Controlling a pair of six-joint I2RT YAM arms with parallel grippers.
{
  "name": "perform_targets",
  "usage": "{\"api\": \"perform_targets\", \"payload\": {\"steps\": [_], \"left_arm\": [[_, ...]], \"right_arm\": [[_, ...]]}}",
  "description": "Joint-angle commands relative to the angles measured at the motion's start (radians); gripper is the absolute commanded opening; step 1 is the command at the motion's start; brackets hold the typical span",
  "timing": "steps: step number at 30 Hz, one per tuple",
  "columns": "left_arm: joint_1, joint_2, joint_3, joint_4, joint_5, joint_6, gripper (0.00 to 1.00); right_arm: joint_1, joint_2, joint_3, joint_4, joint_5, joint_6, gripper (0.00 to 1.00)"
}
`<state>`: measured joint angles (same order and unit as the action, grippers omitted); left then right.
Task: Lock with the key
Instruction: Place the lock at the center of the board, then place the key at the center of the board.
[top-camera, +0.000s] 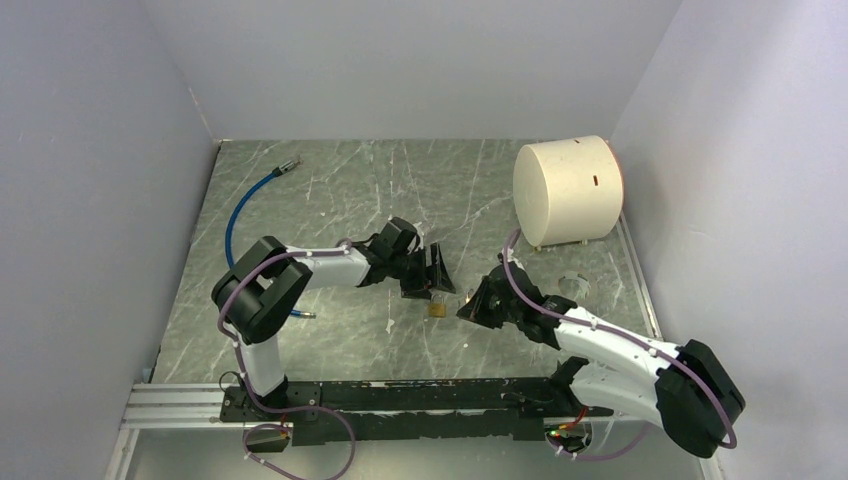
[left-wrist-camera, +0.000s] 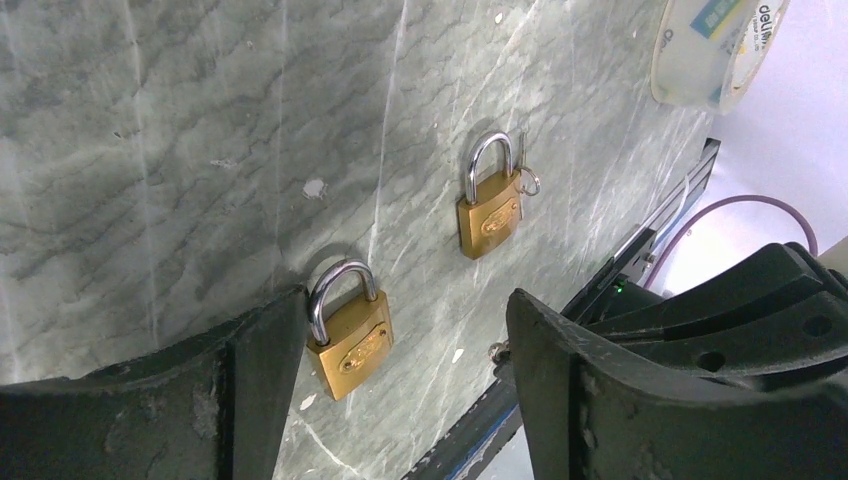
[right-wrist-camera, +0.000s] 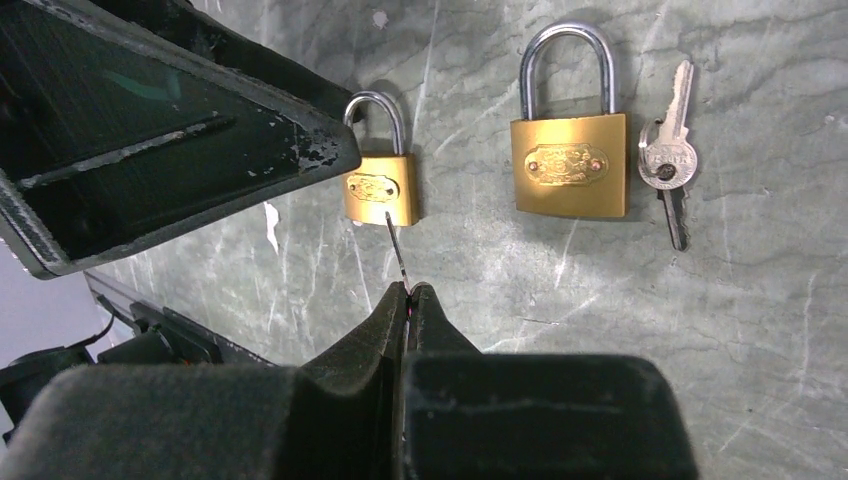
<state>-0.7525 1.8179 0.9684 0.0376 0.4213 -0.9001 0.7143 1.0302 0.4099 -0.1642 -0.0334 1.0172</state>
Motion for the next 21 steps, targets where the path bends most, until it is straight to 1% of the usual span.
{"api": "perform_targets", "payload": {"steps": [1,4,8,16,21], "left_arm": [[-0.011,0.019,0.010,-0.068,-0.022,0.006,0.79],[-0.011,-0.009,0.020,-0.140,-0.087,0.020,0.85],[-0.010,-0.055,0.015,-0.134,-0.123,0.037,0.93],[-0.010,-0.164,0.003,-0.171,-0.194,0.076,0.94],[-0.011,-0.318,-0.049,-0.200,-0.282,0.100,0.94]], "right_arm": [[-0.005,-0.023,-0.015,0.026,0.015,0.011,0.00],[-0.007,0.003,-0.017,0.046,-0.005,0.008,0.00],[-0.008,0.056,-0.008,0.080,-0.047,0.006,0.00],[-0.013,0.144,0.003,0.150,-0.100,0.015,0.00],[-0.018,0.241,0.050,0.160,-0.120,0.013,0.00]]}}
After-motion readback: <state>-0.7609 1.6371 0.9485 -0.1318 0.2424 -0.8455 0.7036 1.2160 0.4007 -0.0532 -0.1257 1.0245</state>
